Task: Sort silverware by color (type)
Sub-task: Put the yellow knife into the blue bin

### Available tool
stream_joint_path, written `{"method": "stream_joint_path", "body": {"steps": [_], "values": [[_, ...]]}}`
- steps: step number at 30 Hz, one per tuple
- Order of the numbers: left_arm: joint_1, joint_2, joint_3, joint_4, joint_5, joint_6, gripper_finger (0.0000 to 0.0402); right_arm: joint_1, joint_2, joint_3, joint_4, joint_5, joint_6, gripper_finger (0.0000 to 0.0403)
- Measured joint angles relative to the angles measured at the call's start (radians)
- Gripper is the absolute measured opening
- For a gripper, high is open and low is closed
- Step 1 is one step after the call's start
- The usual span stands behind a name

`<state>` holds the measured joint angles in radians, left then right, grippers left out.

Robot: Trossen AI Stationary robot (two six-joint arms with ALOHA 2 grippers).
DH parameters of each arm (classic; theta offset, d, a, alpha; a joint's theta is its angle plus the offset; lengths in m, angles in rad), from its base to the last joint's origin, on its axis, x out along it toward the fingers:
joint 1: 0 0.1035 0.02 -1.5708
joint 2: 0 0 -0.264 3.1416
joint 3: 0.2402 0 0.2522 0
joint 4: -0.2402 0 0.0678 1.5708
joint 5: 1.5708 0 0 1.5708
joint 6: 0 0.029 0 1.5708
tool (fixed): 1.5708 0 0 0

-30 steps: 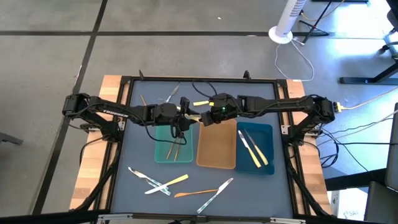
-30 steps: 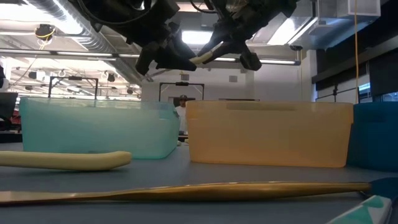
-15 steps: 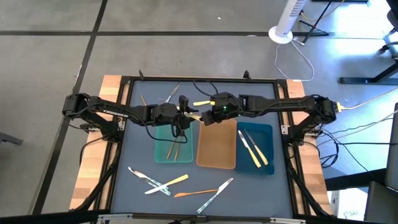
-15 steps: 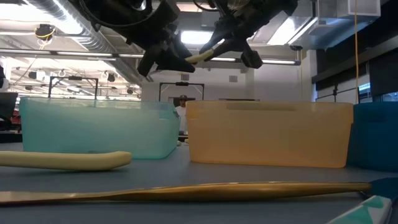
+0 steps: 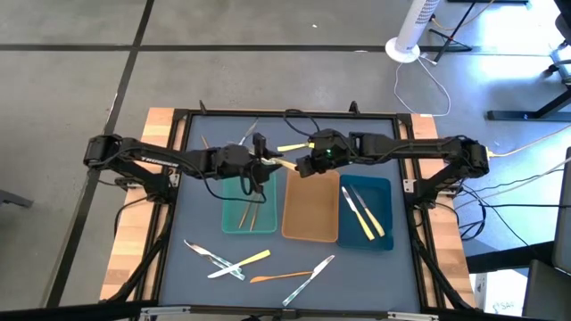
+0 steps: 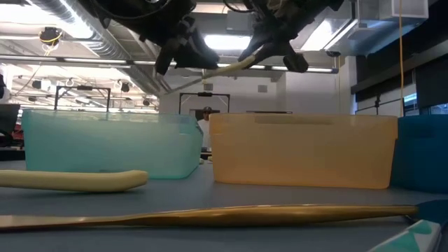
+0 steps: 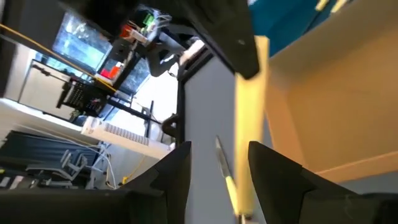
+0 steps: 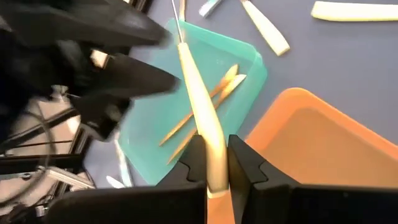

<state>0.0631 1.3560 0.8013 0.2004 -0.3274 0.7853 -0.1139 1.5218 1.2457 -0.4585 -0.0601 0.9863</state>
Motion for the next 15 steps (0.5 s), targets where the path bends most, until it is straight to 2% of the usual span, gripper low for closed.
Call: {"method": "stream_joint_path", "body": {"steps": [8, 15], "values": [[0.002, -0.054, 0.0, -0.015, -0.004, -0.024, 0.0153, -0.013, -0.05, -0.001, -0.132, 0.049, 0.001, 0.0013], [0.052, -0.112, 0.001, -0.07, -0.006, -0.069, 0.0153, -0.009, -0.146, 0.0, -0.262, 0.128, 0.032, 0.0013]]}}
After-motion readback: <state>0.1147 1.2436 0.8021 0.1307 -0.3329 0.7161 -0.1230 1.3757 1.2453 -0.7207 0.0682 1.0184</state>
